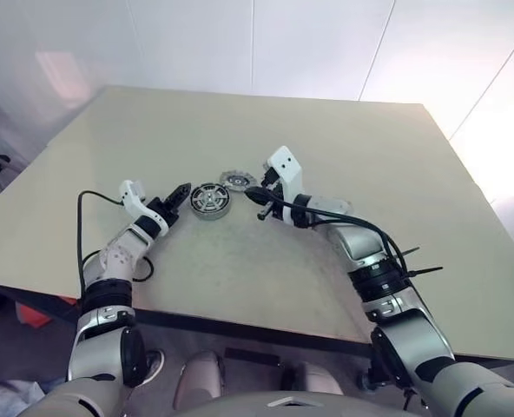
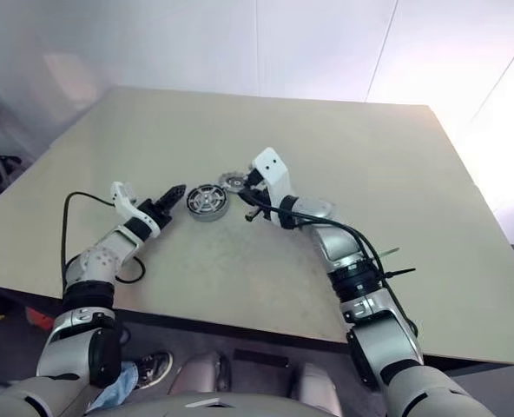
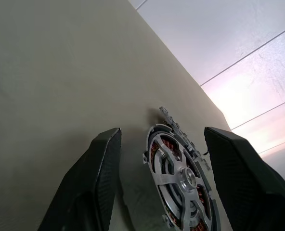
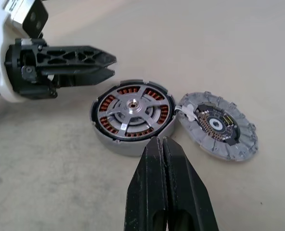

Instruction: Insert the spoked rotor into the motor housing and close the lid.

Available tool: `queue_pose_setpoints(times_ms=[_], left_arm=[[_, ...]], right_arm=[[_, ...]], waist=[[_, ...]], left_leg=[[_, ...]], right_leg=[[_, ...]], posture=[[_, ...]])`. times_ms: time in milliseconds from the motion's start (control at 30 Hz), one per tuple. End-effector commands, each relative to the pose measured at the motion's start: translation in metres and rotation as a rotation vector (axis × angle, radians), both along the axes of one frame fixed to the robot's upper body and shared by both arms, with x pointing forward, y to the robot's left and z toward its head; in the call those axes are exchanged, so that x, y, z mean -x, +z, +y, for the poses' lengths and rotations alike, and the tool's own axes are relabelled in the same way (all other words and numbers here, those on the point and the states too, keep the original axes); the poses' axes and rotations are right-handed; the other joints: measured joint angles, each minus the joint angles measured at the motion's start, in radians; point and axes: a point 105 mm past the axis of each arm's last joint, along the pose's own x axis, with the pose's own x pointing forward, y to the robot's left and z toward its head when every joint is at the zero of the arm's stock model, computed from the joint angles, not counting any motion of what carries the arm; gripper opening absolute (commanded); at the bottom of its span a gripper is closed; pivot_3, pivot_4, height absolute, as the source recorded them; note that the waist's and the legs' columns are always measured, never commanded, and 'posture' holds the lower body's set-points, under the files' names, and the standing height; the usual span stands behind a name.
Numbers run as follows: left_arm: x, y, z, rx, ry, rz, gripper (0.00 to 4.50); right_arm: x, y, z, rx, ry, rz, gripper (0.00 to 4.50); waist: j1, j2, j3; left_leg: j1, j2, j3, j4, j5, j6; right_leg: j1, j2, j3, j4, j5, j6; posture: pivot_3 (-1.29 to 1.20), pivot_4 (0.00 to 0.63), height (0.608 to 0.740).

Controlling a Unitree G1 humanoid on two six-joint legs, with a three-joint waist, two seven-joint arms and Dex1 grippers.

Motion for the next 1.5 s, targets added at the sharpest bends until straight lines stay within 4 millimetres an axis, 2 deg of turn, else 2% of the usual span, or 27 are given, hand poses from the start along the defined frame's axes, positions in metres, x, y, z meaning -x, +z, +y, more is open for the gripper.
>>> queue_pose_setpoints(times_ms=[33,133,333,667,767,867,1133,1333,1500], left_arm=[[-0.004,0.014,0.008,-0.029,0.042,-0.049,2.90],[-0.009,0.012,0.002,-0.065,0.041,-0.044,2.90],[-0.020,0.010,-0.024,-0.165,-0.025,-0.052,2.90],[-0.030,0.003,-0.090,-0.284,-0.265,-0.082,2.90],[-0.025,0.005,-0.122,-0.291,-0.393,-0.109,2.90],[-0.021,0.008,-0.138,-0.274,-0.460,-0.121,2.90],[-0.011,0.010,-0.167,-0.248,-0.558,-0.143,2.90],[-0.003,0.010,-0.179,-0.213,-0.617,-0.143,2.90],[0.009,0.005,-0.195,-0.204,-0.692,-0.126,2.90]], right_arm=[[-0.006,0.025,0.013,-0.049,0.016,-0.080,0.00],[-0.009,0.022,0.014,-0.039,0.006,-0.076,0.00],[-0.012,0.025,-0.005,-0.028,-0.036,-0.099,0.00],[-0.016,0.044,-0.032,-0.035,-0.128,-0.158,0.00],[-0.020,0.052,-0.038,-0.037,-0.152,-0.181,0.00],[-0.021,0.054,-0.041,-0.036,-0.163,-0.188,0.00],[-0.024,0.055,-0.044,-0.032,-0.176,-0.192,0.00],[-0.024,0.053,-0.045,-0.027,-0.182,-0.193,0.00],[-0.025,0.055,-0.050,-0.027,-0.198,-0.200,0.00]], waist=[[0.000,0.000,0.000],[0.000,0.000,0.000],[0.005,-0.003,0.002],[0.013,-0.003,0.002],[0.034,-0.003,0.002],[0.043,-0.003,0.002],[0.043,-0.003,0.002],[0.043,-0.003,0.002],[0.044,-0.003,0.002]], left_leg=[[0.000,0.000,0.000,0.000,0.000,0.000],[0.000,0.000,0.000,0.000,0.000,0.000],[0.000,0.000,0.000,0.001,0.000,0.000],[0.001,0.000,-0.001,0.001,0.000,0.000],[0.001,-0.001,0.000,0.001,0.000,0.000],[0.001,-0.003,0.000,0.001,0.000,0.001],[-0.001,-0.005,0.000,0.001,-0.001,0.004],[-0.001,-0.006,0.000,0.002,-0.002,0.004],[-0.001,-0.006,0.000,0.002,-0.002,0.004]], right_leg=[[0.000,0.000,0.000,0.000,0.000,0.000],[0.000,0.000,0.000,0.000,0.000,0.000],[0.002,0.000,0.000,0.000,0.000,0.000],[0.003,0.000,0.000,0.001,0.001,0.001],[0.003,-0.001,0.000,0.001,0.001,0.001],[0.003,-0.003,0.000,0.001,0.001,0.001],[0.001,-0.006,-0.002,0.001,0.001,0.001],[0.001,-0.008,-0.004,0.001,0.001,0.001],[0.001,-0.008,-0.005,0.001,0.001,0.001]], posture=[[0.00,0.000,0.740],[0.00,0.000,0.740],[0.00,0.000,0.740],[0.00,0.000,0.740],[0.00,0.000,0.740],[0.00,0.000,0.740],[0.00,0.000,0.740],[0.00,0.000,0.740],[0.00,0.000,0.740]])
